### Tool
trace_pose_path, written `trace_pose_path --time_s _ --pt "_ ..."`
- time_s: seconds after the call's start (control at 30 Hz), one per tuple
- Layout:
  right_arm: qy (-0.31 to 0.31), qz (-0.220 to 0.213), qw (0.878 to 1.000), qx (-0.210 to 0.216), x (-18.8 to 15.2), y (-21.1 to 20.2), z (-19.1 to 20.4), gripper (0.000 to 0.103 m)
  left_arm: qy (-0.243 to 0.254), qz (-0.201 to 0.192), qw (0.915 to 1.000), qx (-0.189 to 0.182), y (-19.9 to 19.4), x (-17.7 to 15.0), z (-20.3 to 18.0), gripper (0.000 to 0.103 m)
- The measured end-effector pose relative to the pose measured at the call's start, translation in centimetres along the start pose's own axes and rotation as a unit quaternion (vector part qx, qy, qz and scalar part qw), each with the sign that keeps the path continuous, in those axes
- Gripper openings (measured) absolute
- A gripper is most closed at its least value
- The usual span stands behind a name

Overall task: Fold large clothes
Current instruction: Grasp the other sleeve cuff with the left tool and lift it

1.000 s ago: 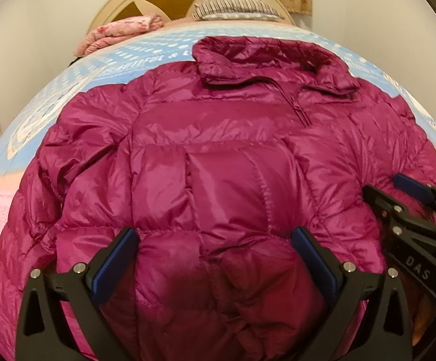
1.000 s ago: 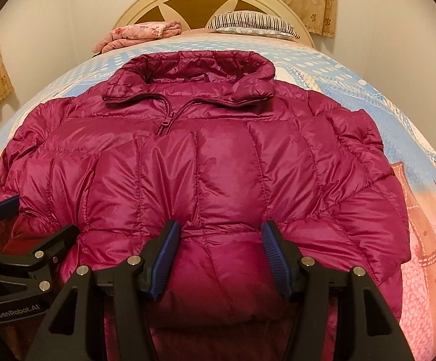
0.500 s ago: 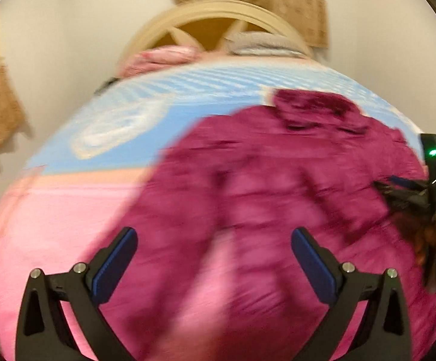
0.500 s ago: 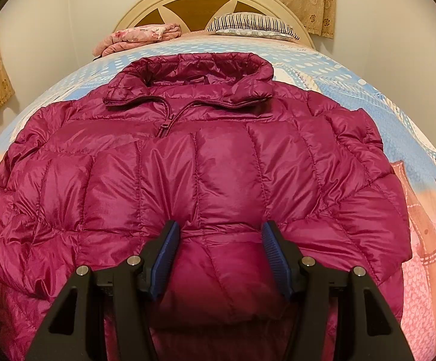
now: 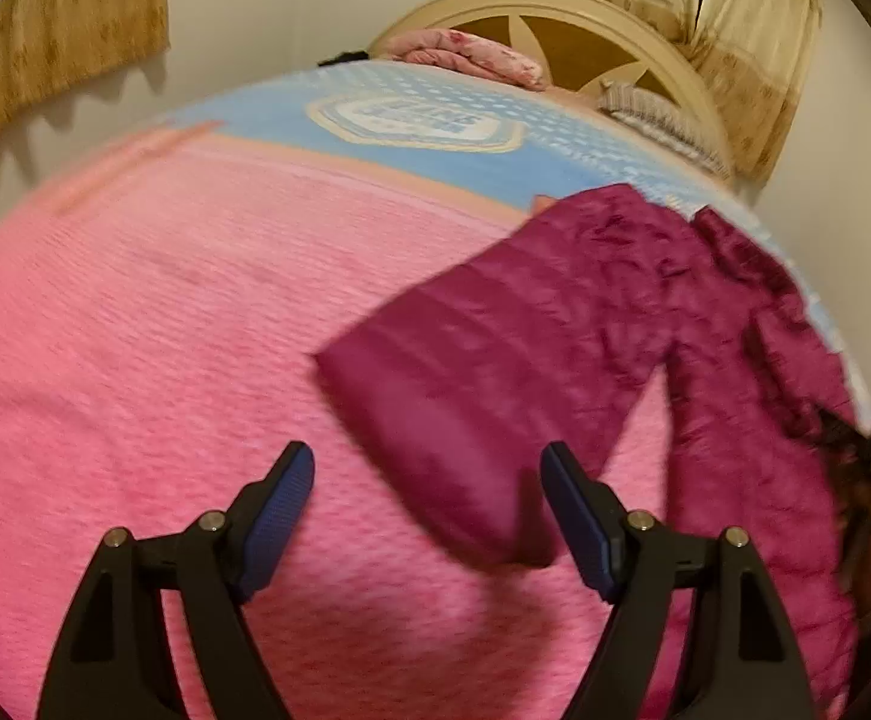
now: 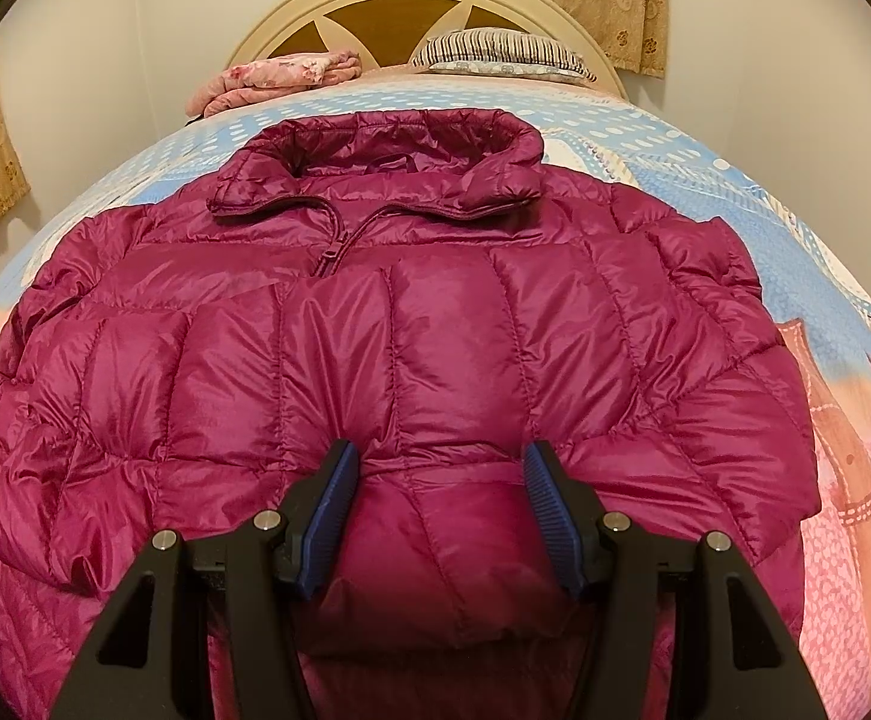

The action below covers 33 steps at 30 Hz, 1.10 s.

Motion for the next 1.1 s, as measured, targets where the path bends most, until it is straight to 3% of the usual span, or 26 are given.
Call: trace_pose_path --time_s 0.07,0.13,0.23,0.47,0.7,0.87,1.1 --pt "0.0 0.0 1.0 -0.001 0.0 0.0 0.0 0.059 -0.003 0.003 0.9998 -0.017 0.5 0.0 -0.8 0.074" --pt "-0.001 -0.001 1.0 -0.003 0.0 -0.1 0.1 0.059 0.004 0.024 0.9996 -0.016 1.9 -0.3 -0.8 0.034" --pt "0.0 -0.001 1.0 -0.002 -0.1 -0.1 0.0 0.06 -0.003 0.015 0.9993 -0.034 1.5 -0.1 -0.7 0.015" --pt "0.002 -0.002 1.0 -0.004 0.0 -0.2 0.0 0.061 0.026 -0.054 0.9982 -0.001 -2.0 2.9 0.5 0.011" --pt "0.005 -0.003 1.0 -0.003 0.0 -0.2 -0.1 0.061 0.06 -0.103 0.9929 0.005 -4.4 7.9 -0.6 0.01" --pt "0.005 -0.003 1.0 -0.002 0.0 -0.2 -0.1 0.062 0.09 -0.152 0.9841 -0.02 -7.7 11.9 -5.0 0.01" --pt "0.01 -0.005 1.0 0.003 0.0 -0.2 -0.1 0.062 0.144 -0.187 0.97 -0.059 -10.8 14.0 -11.5 0.01"
Point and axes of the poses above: each gripper's, at about its wrist camera, not at the fingertips, and y roughly the way its jaws point, z to its left, x to its top, the point moved 10 cm from there along y, roughly the way its jaws point, and after that the axes turned 1 degree about x, right-handed, at the moved point
